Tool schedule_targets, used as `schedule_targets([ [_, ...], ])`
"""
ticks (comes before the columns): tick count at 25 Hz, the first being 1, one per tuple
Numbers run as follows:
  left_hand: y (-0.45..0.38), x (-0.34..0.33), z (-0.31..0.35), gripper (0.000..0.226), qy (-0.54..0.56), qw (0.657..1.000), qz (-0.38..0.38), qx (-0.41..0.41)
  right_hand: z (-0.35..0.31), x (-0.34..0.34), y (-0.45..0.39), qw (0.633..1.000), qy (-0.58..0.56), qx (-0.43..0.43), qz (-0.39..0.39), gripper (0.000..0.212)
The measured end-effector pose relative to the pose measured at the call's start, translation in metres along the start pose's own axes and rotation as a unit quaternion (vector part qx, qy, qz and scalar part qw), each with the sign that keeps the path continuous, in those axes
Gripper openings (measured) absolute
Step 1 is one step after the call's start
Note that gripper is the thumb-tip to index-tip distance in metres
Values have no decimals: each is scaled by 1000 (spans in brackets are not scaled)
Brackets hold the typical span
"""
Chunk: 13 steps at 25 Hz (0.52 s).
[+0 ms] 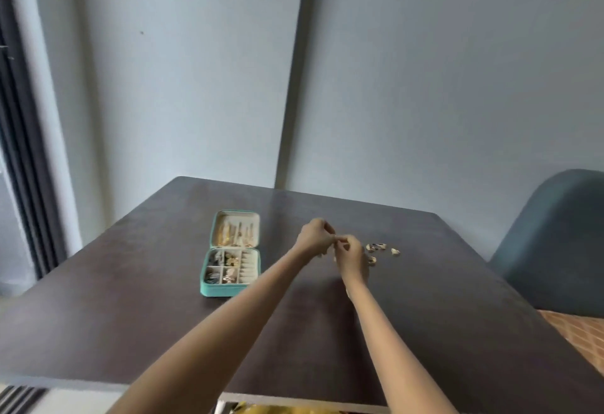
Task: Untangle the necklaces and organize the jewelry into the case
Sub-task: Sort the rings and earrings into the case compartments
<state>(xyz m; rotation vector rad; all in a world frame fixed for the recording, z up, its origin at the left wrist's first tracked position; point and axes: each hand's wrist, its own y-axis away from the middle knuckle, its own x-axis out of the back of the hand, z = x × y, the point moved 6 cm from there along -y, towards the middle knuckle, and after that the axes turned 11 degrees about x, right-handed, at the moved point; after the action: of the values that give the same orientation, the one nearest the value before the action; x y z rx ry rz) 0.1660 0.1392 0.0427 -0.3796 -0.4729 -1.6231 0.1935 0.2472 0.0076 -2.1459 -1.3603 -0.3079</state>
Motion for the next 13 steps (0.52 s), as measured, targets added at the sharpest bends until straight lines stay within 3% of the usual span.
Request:
schedule_targets([
  [3, -7, -52, 13, 24, -21, 999, -40, -27, 40, 48, -8, 995, 61, -49, 68, 24],
  [6, -15, -90, 11, 25, -54, 995, -75, -46, 65, 69, -19, 990, 112, -58, 66, 33],
  [13, -36, -111, 8, 22, -144, 987, -23, -72, 76, 62, -28, 995, 94, -28, 31, 43],
])
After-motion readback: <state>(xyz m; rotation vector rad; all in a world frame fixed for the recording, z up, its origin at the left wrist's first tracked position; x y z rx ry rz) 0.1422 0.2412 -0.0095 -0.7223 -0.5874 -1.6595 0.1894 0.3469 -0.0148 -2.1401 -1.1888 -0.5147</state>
